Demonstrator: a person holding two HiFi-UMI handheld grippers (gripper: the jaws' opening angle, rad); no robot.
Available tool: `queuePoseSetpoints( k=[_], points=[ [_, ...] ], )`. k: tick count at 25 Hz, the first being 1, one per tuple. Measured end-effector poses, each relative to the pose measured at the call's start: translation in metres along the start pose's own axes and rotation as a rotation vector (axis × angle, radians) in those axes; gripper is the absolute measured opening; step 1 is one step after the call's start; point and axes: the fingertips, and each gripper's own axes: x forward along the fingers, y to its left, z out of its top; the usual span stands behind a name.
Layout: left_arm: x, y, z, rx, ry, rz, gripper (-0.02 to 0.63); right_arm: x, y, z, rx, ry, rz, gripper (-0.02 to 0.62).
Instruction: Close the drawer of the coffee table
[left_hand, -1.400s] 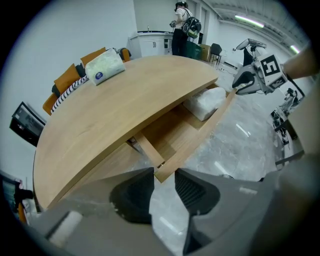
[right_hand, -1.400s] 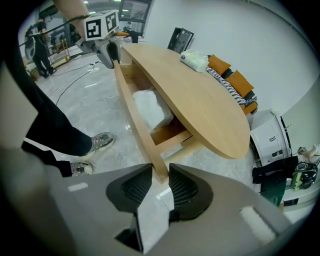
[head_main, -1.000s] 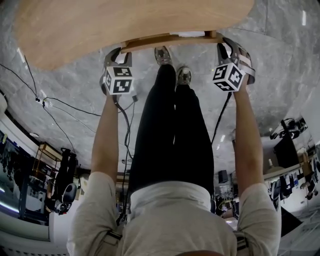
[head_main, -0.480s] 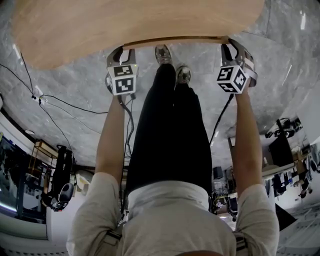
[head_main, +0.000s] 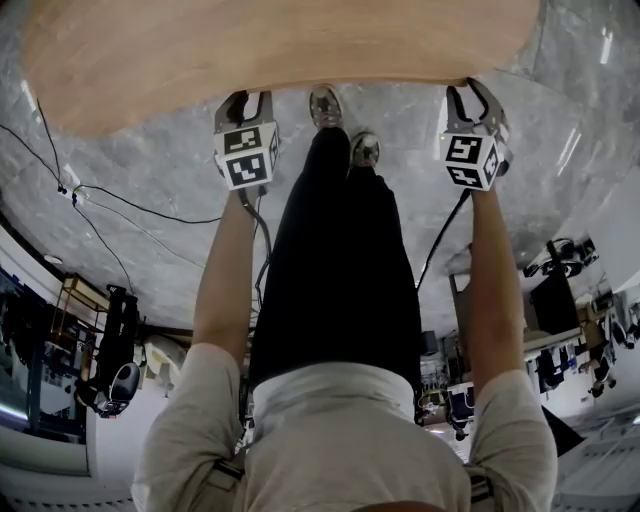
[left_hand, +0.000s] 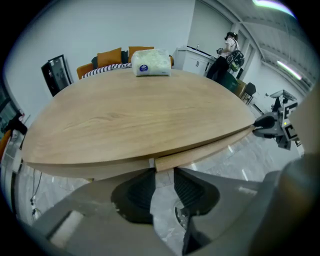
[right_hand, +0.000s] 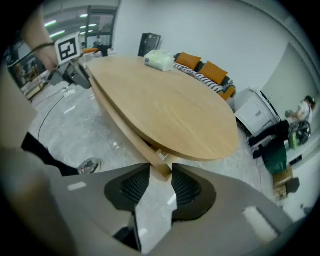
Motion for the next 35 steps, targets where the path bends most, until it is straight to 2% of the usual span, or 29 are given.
queuePoseSetpoints(
  k=[4,6,10,13,17,21,24,27,29,30,32,35],
  points=[
    [0.004,0.005,0.008,-0.120,-0.019,-0.012,0.133,0.001,-0.014,0.005,0.296,-0.068,-0.053,0.149],
    [0.007,0.007,0.008,-0.194,-0.023,-0.024,0.133,0.002,-0.017,0.005,0.386,-0.084,-0.078,0.149],
    [0.006,0.006,0.008,-0.238,-0.050,-0.019,0.133,0.003,-0.017,0.000,0.502,-0.106,-0.080,0.155],
    [0.009,0.006,0.011,-0.304,-0.066,-0.018,0.133,0.006,-0.022,0.000,0.576,-0.136,-0.076,0.155],
    [0.009,0.007,0.016,-0.360,-0.090,-0.007,0.133,0.007,-0.026,0.003,0.650,-0.188,-0.056,0.155],
    [0.002,0.007,0.017,-0.313,-0.090,0.009,0.103,0.005,-0.023,0.003,0.660,-0.203,-0.057,0.161],
    [-0.014,-0.004,0.016,-0.249,-0.077,0.006,0.078,-0.003,-0.007,0.005,0.639,-0.167,-0.023,0.151],
    [-0.047,-0.032,0.019,-0.180,-0.094,-0.022,0.025,-0.034,0.013,0.015,0.642,-0.159,0.008,0.104],
    [-0.073,-0.053,0.034,-0.138,-0.143,-0.052,0.021,-0.062,0.016,0.036,0.640,-0.208,0.019,0.025],
    [-0.086,-0.064,0.046,-0.117,-0.179,-0.067,0.021,-0.076,0.015,0.052,0.630,-0.246,0.029,0.008],
    [-0.116,-0.085,0.068,-0.091,-0.242,-0.090,0.021,-0.109,0.013,0.085,0.607,-0.323,0.062,0.008],
    [-0.169,-0.112,0.092,-0.108,-0.312,-0.106,0.021,-0.171,0.012,0.134,0.591,-0.434,0.104,0.008]
  ],
)
